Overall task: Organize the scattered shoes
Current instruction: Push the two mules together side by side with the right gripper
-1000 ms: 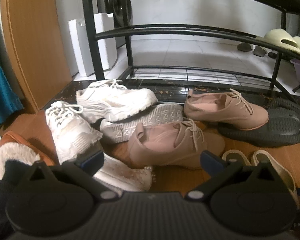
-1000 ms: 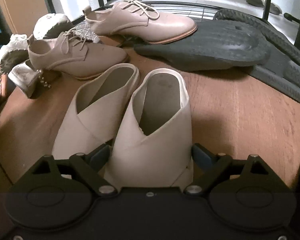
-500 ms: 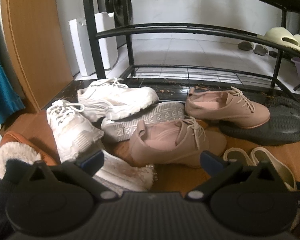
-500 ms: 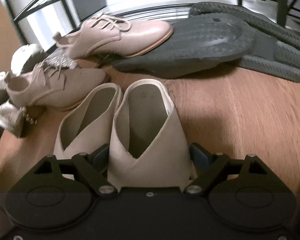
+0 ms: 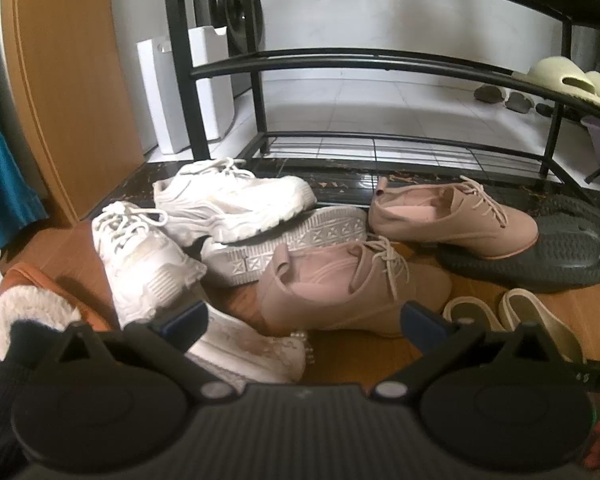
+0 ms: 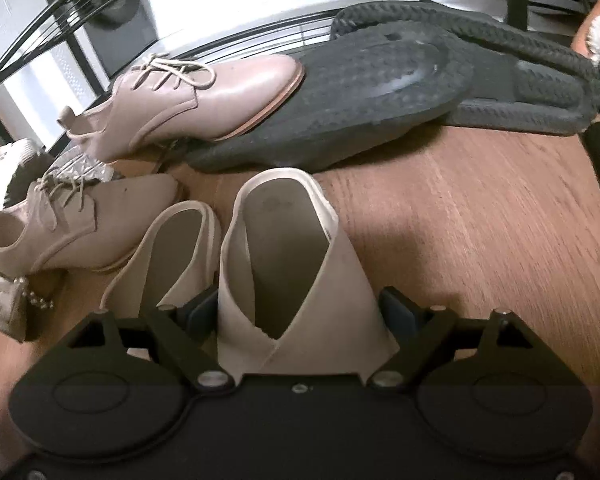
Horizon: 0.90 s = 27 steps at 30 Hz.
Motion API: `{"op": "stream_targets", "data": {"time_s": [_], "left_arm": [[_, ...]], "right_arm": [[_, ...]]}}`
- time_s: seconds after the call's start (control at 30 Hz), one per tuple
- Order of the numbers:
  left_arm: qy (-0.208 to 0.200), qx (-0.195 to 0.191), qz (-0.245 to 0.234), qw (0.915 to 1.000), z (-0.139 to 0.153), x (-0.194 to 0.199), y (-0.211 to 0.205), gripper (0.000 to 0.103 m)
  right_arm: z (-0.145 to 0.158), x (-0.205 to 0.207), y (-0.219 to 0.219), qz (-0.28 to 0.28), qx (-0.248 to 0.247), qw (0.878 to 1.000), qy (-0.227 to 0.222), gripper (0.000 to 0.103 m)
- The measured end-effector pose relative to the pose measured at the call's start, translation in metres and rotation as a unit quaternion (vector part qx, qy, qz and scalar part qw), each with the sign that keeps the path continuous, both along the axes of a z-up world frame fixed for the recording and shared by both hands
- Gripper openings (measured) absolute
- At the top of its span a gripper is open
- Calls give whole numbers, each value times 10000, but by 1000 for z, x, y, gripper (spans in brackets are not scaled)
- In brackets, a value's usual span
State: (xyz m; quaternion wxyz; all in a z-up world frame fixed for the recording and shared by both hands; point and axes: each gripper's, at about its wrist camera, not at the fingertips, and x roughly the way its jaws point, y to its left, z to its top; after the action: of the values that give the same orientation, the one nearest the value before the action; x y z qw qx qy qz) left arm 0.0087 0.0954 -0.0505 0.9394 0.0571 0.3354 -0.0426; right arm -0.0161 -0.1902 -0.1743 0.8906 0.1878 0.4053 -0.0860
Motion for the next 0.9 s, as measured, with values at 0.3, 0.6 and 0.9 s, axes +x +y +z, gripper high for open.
{"op": "stream_targets", "data": {"time_s": [0.3, 0.6, 0.9], "left_arm": [[54, -64, 123, 9999, -8, -5, 12, 103], [96, -265, 310, 9991, -7, -4, 24, 102], [202, -257, 285, 9991, -11, -3, 26, 102]], "right_arm": [[46, -132, 72, 367, -1526, 9771, -1438, 103], [20, -122, 90, 1095, -993, 9863, -735, 103], [-4, -103, 95, 1020, -1229, 9866, -319, 88]]}}
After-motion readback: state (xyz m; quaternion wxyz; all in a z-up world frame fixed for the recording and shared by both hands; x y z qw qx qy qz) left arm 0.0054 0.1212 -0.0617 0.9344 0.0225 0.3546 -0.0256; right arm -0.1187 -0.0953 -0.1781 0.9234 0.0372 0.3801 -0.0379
